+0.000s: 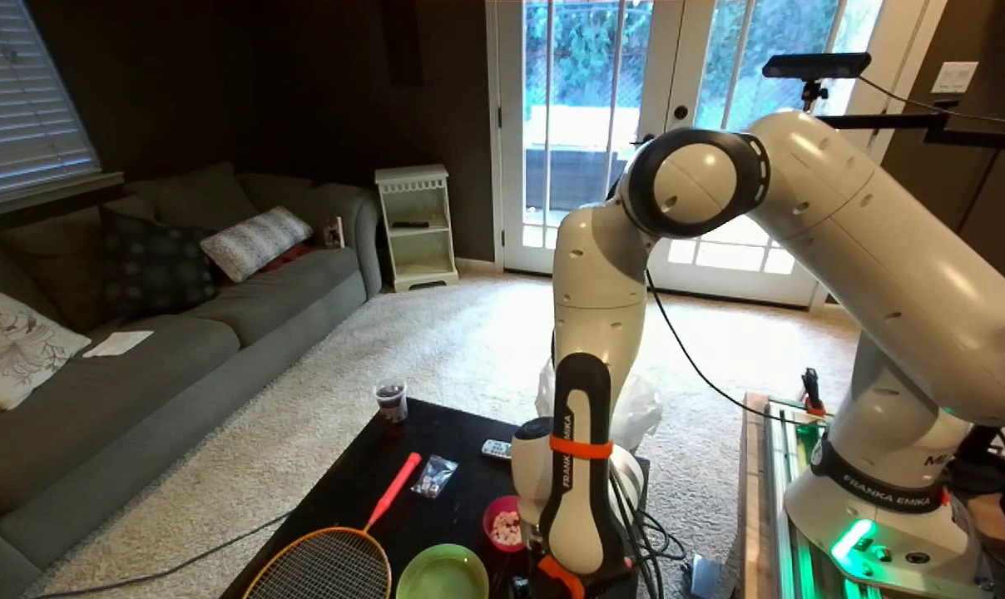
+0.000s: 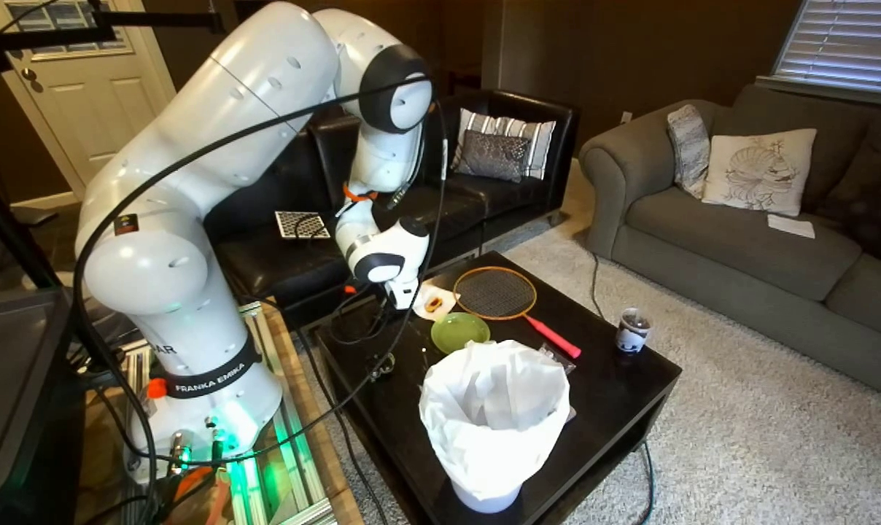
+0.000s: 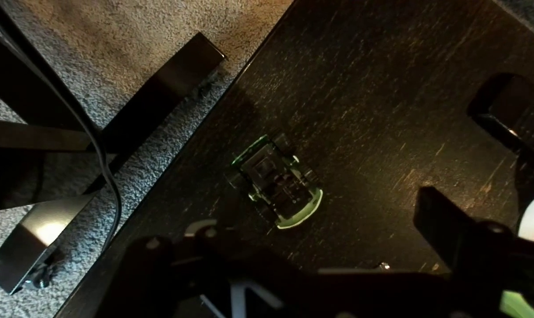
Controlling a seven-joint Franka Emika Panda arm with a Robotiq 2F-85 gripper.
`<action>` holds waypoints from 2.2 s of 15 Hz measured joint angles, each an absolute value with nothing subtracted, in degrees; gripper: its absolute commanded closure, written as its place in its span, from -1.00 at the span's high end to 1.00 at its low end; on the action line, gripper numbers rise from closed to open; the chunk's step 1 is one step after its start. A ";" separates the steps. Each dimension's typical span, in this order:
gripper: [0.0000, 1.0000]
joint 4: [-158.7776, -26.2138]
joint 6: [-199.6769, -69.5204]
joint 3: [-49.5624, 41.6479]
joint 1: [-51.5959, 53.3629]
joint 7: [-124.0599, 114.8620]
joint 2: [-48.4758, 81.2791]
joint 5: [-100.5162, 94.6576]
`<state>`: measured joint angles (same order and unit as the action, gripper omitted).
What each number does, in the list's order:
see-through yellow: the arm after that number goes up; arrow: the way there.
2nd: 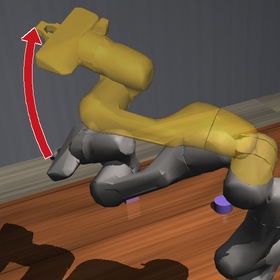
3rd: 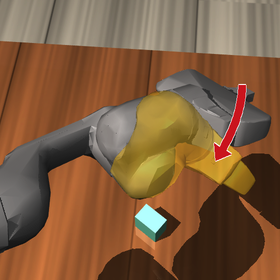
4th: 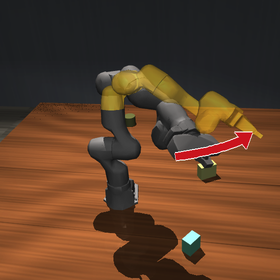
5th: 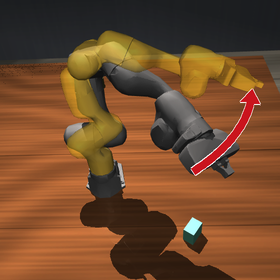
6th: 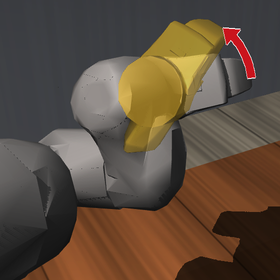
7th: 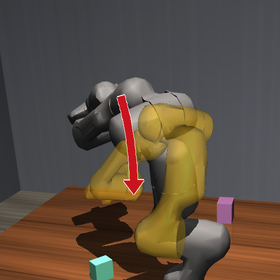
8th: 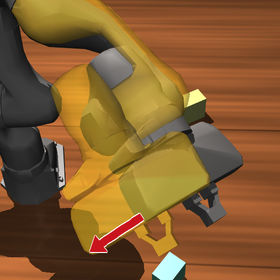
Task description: Flip the toy car
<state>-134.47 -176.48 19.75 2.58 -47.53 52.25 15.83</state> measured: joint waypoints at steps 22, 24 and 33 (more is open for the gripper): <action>1.00 -102.43 -151.47 15.25 1.56 -33.41 75.77 20.34; 1.00 -100.42 -151.17 15.15 1.95 -32.92 77.16 20.39; 1.00 -93.51 -144.51 11.54 5.37 -33.15 81.12 20.39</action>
